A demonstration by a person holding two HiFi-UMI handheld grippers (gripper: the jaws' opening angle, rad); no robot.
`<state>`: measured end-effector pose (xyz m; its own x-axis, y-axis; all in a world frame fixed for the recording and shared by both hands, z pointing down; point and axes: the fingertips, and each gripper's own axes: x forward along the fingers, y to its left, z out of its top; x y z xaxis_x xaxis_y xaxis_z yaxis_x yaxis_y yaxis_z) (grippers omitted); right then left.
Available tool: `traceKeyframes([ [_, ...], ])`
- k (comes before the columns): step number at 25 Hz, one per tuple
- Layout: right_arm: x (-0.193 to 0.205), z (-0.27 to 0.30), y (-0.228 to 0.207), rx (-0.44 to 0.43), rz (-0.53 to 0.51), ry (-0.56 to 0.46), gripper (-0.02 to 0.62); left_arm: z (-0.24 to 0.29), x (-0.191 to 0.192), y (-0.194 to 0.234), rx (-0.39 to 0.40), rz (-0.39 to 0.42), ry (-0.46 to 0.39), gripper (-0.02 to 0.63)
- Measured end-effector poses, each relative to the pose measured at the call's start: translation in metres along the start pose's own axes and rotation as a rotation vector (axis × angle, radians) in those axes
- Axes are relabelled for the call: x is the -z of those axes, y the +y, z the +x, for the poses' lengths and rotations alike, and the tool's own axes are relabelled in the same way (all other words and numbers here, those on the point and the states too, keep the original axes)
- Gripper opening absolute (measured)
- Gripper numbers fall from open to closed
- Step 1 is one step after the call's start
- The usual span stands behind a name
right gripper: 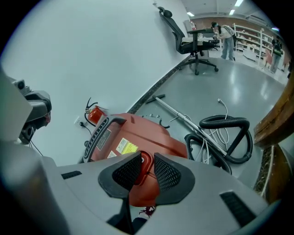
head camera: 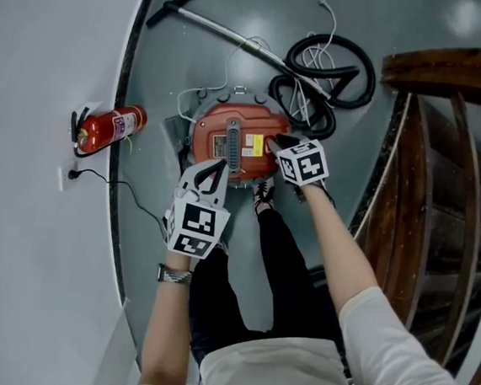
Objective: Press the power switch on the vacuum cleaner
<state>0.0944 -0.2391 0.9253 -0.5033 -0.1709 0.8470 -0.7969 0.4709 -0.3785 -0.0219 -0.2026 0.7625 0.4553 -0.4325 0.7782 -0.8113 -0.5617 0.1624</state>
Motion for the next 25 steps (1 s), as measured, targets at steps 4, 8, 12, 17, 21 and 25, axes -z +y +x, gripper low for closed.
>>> traceKeyframes([
  [4,0.000,0.000,0.000,0.000,-0.018,0.026,0.098,-0.009,-0.003,0.009,-0.009,0.000,-0.006,0.000],
  [8,0.000,0.000,-0.003,-0.018,0.018,0.019,0.098,-0.019,-0.004,0.014,-0.023,-0.011,-0.010,0.000],
  [12,0.002,-0.002,-0.006,-0.012,0.031,0.011,0.098,-0.028,-0.001,0.020,-0.042,-0.046,-0.014,0.000],
  [17,-0.007,-0.015,-0.008,0.033,-0.013,-0.035,0.098,-0.035,-0.003,0.024,-0.053,-0.049,-0.018,0.000],
  [21,-0.013,-0.030,-0.001,0.028,-0.024,-0.054,0.098,-0.042,-0.008,0.021,-0.060,-0.054,-0.025,0.000],
  [25,-0.020,-0.044,0.007,0.029,-0.040,-0.064,0.097,-0.049,-0.016,0.017,-0.063,-0.050,-0.032,0.000],
])
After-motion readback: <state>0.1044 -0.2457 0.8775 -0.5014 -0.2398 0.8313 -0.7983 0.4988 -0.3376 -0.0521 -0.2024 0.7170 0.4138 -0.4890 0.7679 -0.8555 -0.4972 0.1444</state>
